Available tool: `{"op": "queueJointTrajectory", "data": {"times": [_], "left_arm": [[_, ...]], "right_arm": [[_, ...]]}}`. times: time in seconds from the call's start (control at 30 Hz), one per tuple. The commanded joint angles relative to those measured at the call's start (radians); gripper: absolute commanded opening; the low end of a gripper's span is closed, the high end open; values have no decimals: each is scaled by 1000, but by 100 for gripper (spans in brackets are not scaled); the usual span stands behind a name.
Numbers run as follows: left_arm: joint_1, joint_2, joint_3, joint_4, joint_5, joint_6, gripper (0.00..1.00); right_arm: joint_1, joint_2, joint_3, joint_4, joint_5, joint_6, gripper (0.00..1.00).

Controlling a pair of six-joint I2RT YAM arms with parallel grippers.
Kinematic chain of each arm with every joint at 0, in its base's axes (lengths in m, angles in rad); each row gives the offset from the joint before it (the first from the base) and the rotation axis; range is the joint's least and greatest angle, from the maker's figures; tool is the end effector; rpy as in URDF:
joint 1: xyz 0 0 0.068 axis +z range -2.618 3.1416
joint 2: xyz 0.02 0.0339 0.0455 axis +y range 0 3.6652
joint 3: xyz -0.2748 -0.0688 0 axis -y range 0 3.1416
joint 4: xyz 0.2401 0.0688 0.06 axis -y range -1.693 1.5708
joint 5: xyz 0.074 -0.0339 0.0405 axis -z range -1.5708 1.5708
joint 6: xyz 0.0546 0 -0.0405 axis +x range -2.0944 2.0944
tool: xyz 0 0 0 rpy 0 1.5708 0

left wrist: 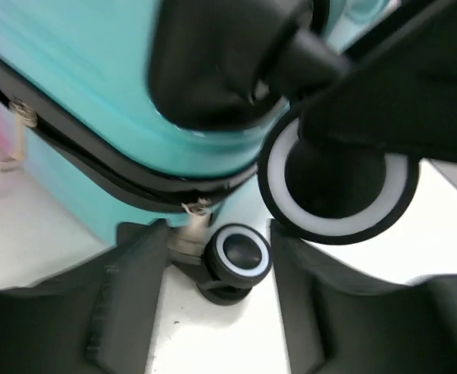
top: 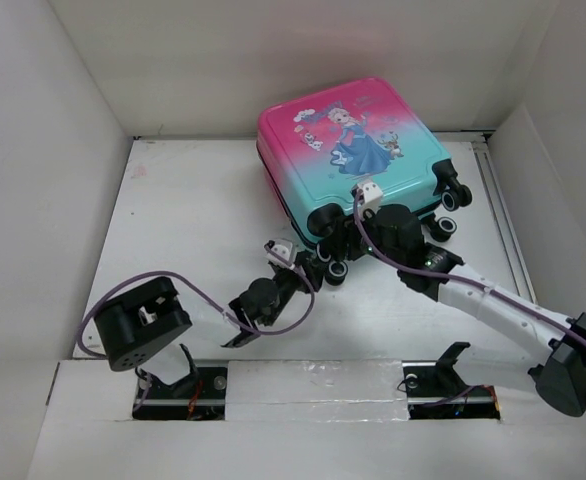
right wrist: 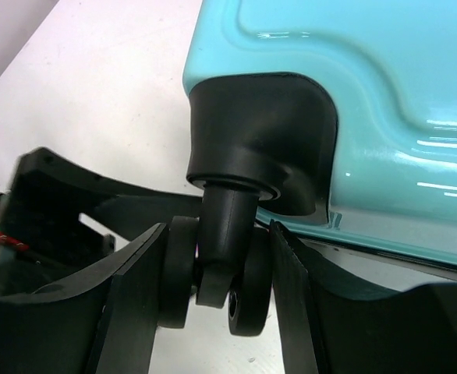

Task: Pack the luggage

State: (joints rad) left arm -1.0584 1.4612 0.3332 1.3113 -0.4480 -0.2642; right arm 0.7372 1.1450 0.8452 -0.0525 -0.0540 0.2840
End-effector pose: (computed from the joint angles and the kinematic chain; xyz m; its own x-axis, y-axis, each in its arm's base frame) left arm 0.1521 -0.2221 0.2179 -0.0644 -0.3657 -0.9285 0.5801 0.7434 -0.3330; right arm 0.2010 0.1865 0.3058 -0.4438 -0.0251 -0.8958 -0.6088 0.7420 0.2809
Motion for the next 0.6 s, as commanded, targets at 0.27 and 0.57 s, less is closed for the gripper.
{"op": "queueJointTrajectory", "data": {"times": [0.27, 0.57], "left_arm": [[-3, 182, 174, 149, -78, 62, 56], [25, 301, 248, 288, -266, 125, 35]], "right_arm": [[5, 36, 31, 9, -184, -31, 0], [14, -22, -31, 46, -241, 1, 0]]}}
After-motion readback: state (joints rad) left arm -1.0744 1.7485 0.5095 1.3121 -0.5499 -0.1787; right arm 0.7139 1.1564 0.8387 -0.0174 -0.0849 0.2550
